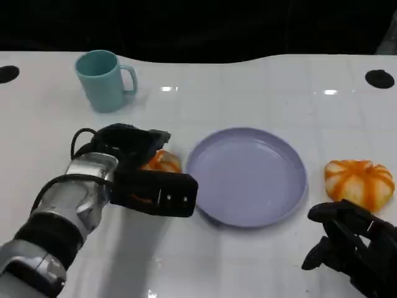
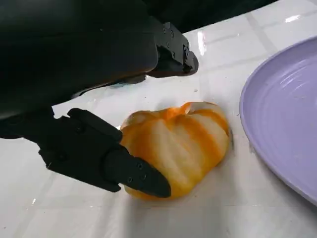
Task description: Grasp the bread from the table and place it into the plate.
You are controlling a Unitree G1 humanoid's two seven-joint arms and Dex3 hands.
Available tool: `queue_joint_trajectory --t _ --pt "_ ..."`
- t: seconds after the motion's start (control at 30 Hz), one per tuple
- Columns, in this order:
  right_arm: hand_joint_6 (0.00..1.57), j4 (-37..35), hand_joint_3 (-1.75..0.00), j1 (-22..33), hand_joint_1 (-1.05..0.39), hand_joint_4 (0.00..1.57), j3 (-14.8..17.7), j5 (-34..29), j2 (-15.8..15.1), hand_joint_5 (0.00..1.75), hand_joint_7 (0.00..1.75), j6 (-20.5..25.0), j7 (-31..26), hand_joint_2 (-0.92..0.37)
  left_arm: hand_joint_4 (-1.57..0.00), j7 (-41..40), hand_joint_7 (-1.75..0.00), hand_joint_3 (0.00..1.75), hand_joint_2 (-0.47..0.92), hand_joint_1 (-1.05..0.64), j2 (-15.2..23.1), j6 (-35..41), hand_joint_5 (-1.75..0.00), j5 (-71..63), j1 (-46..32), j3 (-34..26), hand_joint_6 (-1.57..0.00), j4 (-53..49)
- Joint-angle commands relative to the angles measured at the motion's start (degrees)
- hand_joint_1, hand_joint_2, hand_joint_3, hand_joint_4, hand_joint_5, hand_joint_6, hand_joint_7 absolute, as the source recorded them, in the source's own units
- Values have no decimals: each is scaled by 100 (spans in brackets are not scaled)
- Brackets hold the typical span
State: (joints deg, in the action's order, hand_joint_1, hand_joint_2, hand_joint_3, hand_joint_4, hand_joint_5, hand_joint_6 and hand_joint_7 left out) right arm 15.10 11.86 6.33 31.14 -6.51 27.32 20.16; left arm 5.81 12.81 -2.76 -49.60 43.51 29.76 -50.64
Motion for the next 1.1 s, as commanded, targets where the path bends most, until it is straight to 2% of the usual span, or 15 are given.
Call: queue_joint_trajectory --t 0.03,0.37,0.8,0.83,0.87,0.9,0.93,0.97,1.03,1.07,1.1 --pt "52 94 -29 40 -45 59 83 7 -91 147 115 -26 -1 -92 -17 -259 -1 2 78 -57 -99 -143 -9 82 275 165 -23 -650" --pt "51 178 -27 98 -46 59 87 -3 -71 146 116 -22 -62 -92 -24 -163 -2 0 81 -54 -427 -213 -7 351 641 356 -29 -1686" --pt "52 178 -26 100 -47 60 91 1 -69 145 115 -19 -64 -92 -27 -222 0 0 81 -54 -441 -268 -4 492 707 468 -30 -1831" --pt "52 206 -26 110 -47 60 92 -2 -67 145 115 -10 -84 -92 -27 -808 0 0 81 -54 -477 -300 -3 521 636 394 -30 -1905" --pt "52 227 -28 117 -46 60 92 -4 -66 145 115 -3 -99 -92 -62 -1259 -44 7 86 -42 -507 -328 -69 543 586 341 -61 -1971" --pt "52 242 -29 123 -46 60 91 -4 -66 145 115 1 -110 -92 -72 -1584 -94 11 90 -35 -530 -355 -132 564 559 313 -69 -2036" --pt "52 250 -29 126 -46 60 91 -4 -66 145 116 4 -117 -92 -76 -1776 -111 12 91 -32 -548 -377 -153 579 553 307 -72 -2094" --pt "52 251 -29 126 -46 60 90 -3 -67 145 116 4 -119 -92 -78 -1827 -120 13 91 -31 -557 -394 -163 590 565 321 -73 -2138" --pt "52 253 -29 127 -46 60 88 0 -69 145 116 4 -123 -92 -79 -1902 -128 14 92 -30 -570 -420 -172 606 585 344 -74 -2205" --pt "52 204 -29 105 -46 60 92 -5 -79 145 116 -26 -92 -92 -79 -2075 -129 14 92 -29 -532 -556 -173 817 567 131 -74 -2160" --pt "52 167 -30 89 -46 60 96 -8 -86 145 116 -48 -69 -92 -80 -2204 -152 22 92 -27 -503 -663 -174 975 555 -31 -64 -2130"
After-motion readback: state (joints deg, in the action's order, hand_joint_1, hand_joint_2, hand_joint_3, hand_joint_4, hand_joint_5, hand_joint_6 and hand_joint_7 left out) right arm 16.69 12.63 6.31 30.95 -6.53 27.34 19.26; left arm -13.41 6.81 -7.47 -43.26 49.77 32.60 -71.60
